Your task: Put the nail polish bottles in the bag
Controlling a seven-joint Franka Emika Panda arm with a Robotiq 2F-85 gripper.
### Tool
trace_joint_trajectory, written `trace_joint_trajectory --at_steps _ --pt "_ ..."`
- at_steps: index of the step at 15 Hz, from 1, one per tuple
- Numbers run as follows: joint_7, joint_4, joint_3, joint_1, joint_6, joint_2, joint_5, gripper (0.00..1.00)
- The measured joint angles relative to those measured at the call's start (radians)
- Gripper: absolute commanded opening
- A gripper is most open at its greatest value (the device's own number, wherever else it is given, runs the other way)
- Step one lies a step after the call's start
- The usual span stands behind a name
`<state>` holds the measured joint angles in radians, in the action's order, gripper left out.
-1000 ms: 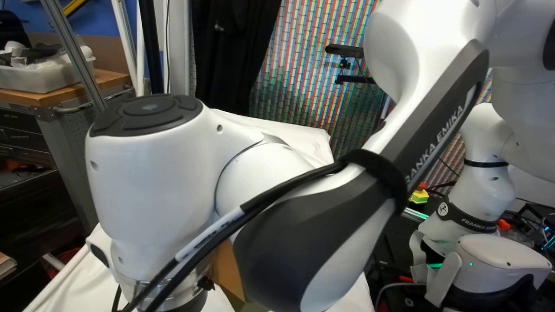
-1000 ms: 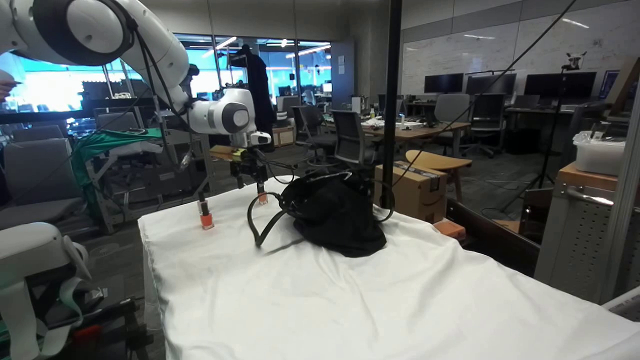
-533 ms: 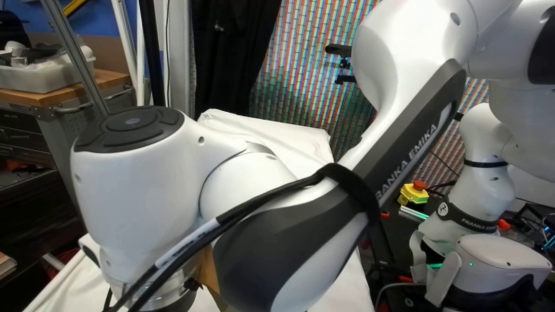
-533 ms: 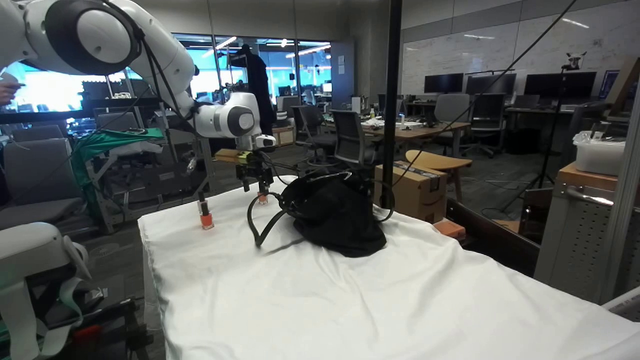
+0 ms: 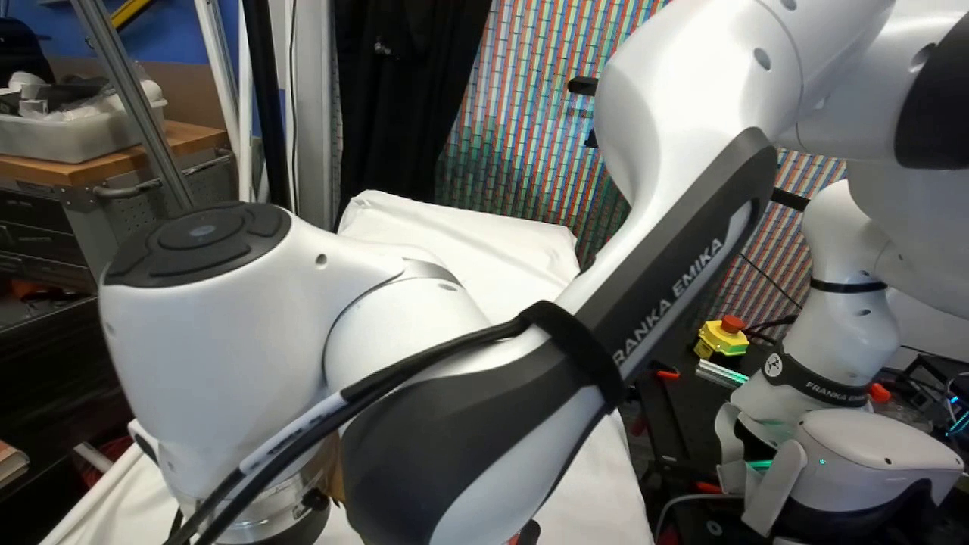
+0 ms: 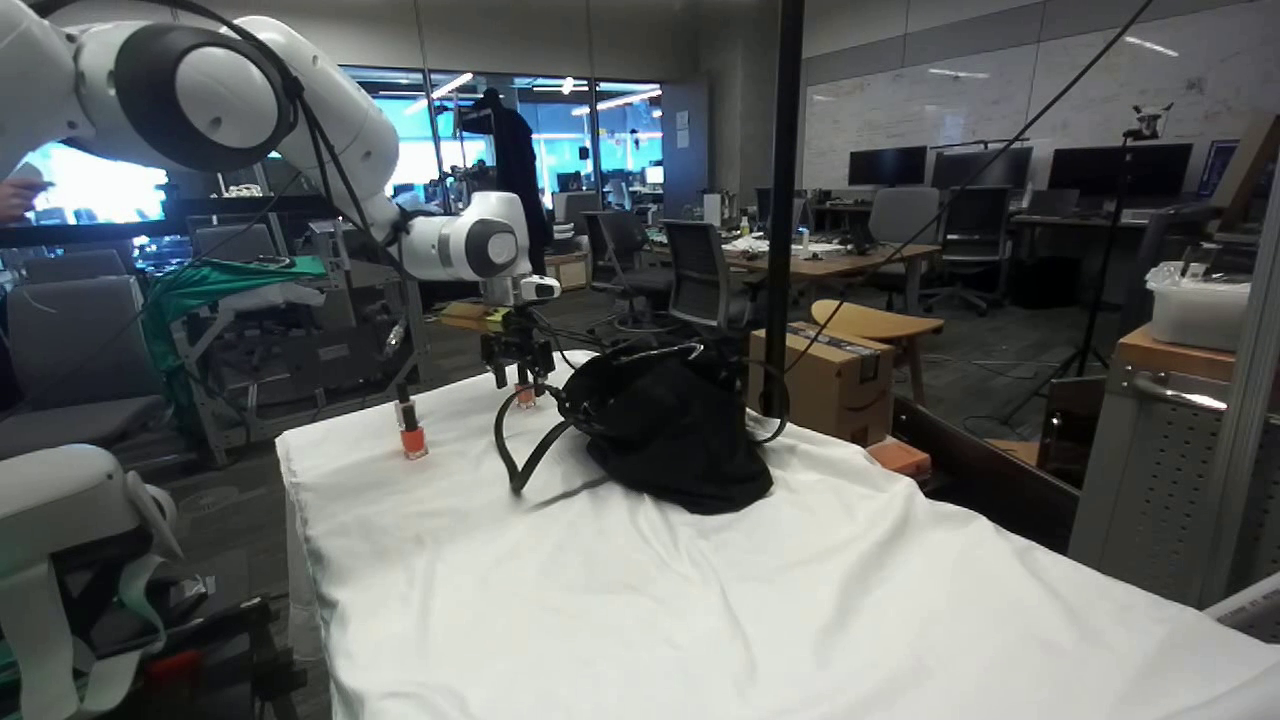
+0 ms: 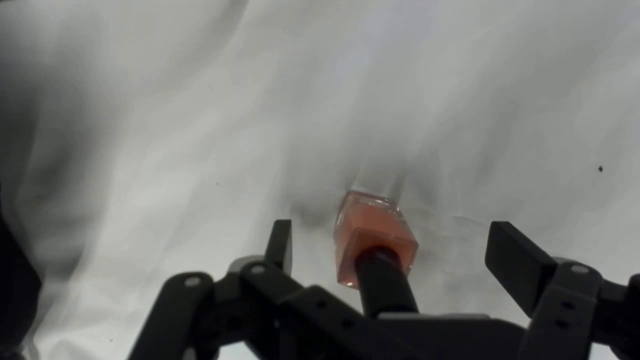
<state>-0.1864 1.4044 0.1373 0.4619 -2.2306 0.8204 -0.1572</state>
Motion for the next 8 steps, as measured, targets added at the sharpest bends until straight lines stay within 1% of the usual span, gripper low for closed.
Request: trace_joint_trajectory --at_steps 7,8 --pt "0.006 -0.04 -0.012 0.001 0.013 0.03 -0.013 1.0" --pt "0.006 -0.044 -0.013 0.001 0.016 0.032 -0.017 0.94"
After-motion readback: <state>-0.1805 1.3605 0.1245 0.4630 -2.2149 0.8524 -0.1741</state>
